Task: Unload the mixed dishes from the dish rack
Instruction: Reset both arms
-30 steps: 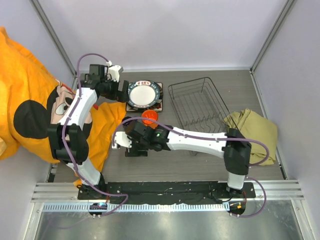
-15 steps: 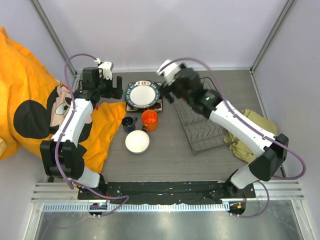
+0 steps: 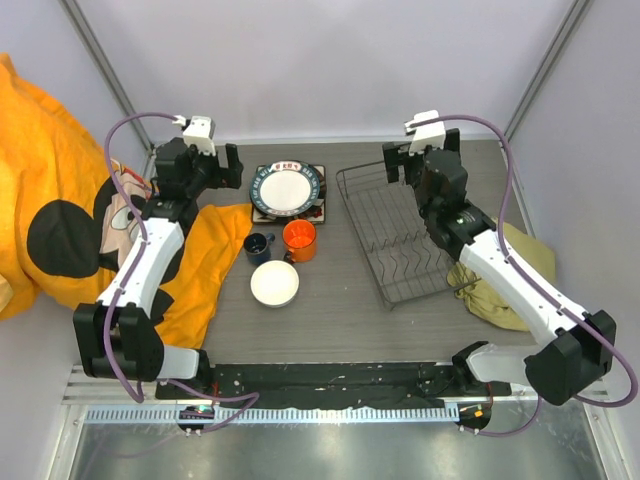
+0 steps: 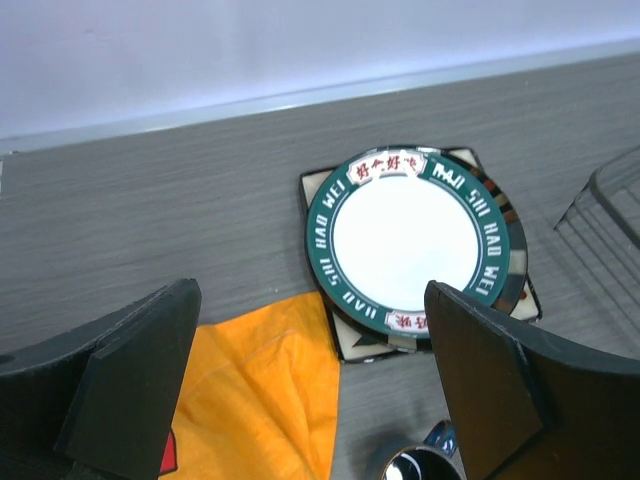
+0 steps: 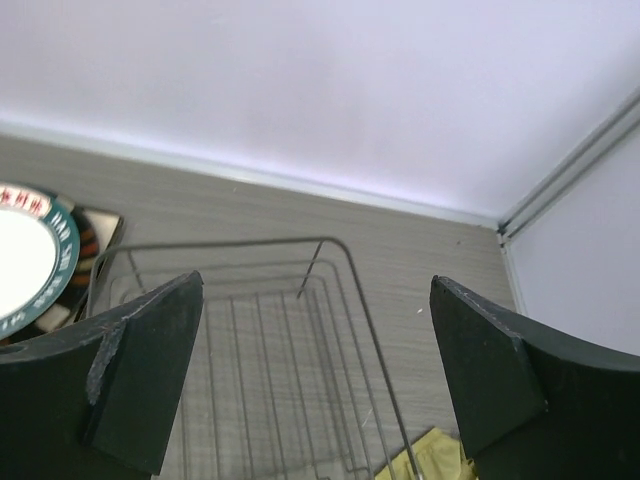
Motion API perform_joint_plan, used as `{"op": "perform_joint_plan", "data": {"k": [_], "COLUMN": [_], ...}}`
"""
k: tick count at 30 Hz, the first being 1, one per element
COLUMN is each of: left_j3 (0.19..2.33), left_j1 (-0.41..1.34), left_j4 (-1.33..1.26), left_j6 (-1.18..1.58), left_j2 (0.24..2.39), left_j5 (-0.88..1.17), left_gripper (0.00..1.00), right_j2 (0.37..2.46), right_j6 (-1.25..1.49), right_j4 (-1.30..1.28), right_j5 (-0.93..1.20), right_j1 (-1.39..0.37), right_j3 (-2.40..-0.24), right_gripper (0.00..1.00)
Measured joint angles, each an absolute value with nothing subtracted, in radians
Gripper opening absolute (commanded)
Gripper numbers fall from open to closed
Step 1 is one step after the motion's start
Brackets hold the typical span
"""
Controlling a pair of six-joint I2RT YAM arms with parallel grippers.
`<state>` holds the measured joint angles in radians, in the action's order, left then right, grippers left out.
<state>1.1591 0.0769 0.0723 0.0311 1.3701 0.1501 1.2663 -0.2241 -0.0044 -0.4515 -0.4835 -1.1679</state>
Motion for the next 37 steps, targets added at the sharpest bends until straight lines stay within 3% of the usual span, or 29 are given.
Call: {"op": "perform_joint_plan", "data": {"k": [9,37], "left_j3": [1.103,1.046], "left_j1": [0.077,0.077], "left_j4": [-0.085,-0.142], "left_j6": [0.089,0.097], "left_j2": [1.367,1.303], "left_j5": [0.17,0.179], "left_gripper": [1.0,1.0], "right_j2": [1.237,1.216], "right_j6": [-0.287,-0.285], "right_j4": [0.293,0.366], "right_j5": [-0.591,-0.601], "right_j1": [-0.483,-0.483], "right_j3": [-0.978,-0.936], "right_gripper": [1.0,1.0]}}
